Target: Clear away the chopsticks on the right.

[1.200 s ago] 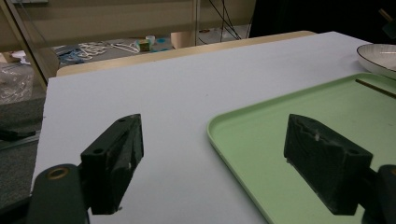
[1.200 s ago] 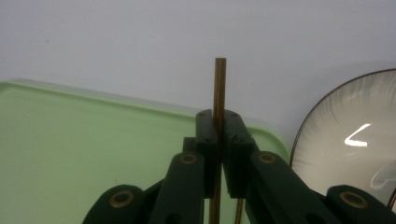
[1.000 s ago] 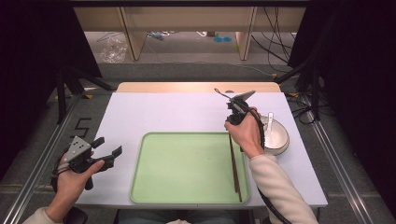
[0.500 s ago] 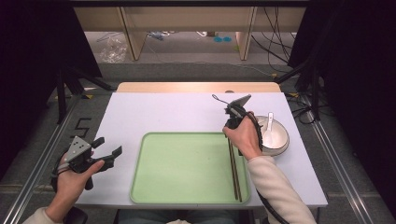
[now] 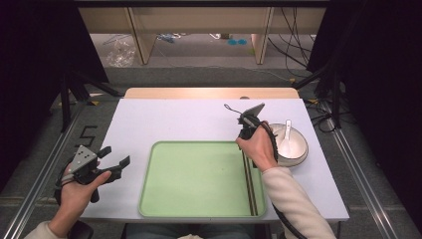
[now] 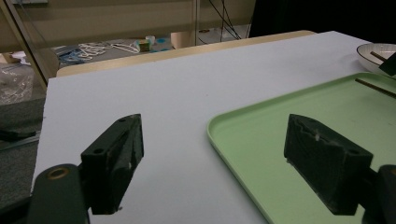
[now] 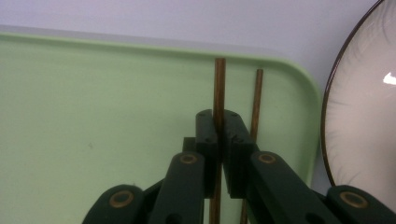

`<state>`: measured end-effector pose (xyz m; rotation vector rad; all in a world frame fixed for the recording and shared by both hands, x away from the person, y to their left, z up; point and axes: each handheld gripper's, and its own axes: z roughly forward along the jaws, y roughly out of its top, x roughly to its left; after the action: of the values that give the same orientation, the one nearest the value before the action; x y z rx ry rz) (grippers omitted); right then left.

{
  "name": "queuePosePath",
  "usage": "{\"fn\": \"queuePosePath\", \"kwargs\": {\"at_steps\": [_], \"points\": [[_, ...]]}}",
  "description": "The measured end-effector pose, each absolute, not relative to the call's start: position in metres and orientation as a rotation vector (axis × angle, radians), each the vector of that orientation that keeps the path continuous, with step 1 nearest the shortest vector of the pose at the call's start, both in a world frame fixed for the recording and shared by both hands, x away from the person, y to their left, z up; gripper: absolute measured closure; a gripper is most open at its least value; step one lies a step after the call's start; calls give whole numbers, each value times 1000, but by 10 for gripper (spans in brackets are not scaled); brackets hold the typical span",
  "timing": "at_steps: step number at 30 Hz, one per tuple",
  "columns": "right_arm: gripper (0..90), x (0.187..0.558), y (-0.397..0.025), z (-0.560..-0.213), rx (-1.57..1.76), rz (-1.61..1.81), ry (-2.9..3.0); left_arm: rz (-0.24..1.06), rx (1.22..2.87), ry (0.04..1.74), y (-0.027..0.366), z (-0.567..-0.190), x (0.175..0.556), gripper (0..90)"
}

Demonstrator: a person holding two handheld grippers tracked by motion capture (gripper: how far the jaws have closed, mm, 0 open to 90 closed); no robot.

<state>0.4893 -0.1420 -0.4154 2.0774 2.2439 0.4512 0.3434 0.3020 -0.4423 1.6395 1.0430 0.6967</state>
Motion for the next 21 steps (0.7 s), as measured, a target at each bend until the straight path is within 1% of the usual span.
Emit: {"fn": "queuePosePath", "kwargs": {"at_steps": [3, 8, 11, 13, 14, 16, 17, 21], "points": [[873, 489, -139, -414, 2154, 409, 2220, 697, 1640, 1043, 302, -442, 343, 200], [872, 490, -138, -417, 2157, 402, 2219, 697, 1640, 1044, 302, -442, 343, 200], [871, 490, -137, -418, 2142, 406, 2223, 697, 1641, 1043, 302, -442, 343, 200], [871, 490, -139, -422, 2049, 450, 2263, 697, 1640, 1043, 302, -442, 343, 200], [871, 489, -135, -420, 2122, 411, 2242, 697, 1640, 1043, 302, -442, 343, 200], [871, 489, -134, -422, 2117, 399, 2245, 697, 1640, 1042, 302, -442, 343, 200], [871, 490, -136, -424, 2044, 437, 2272, 697, 1641, 1043, 302, -442, 343, 200], [872, 490, -132, -423, 2131, 392, 2230, 697, 1640, 1043, 302, -442, 343, 200]]}}
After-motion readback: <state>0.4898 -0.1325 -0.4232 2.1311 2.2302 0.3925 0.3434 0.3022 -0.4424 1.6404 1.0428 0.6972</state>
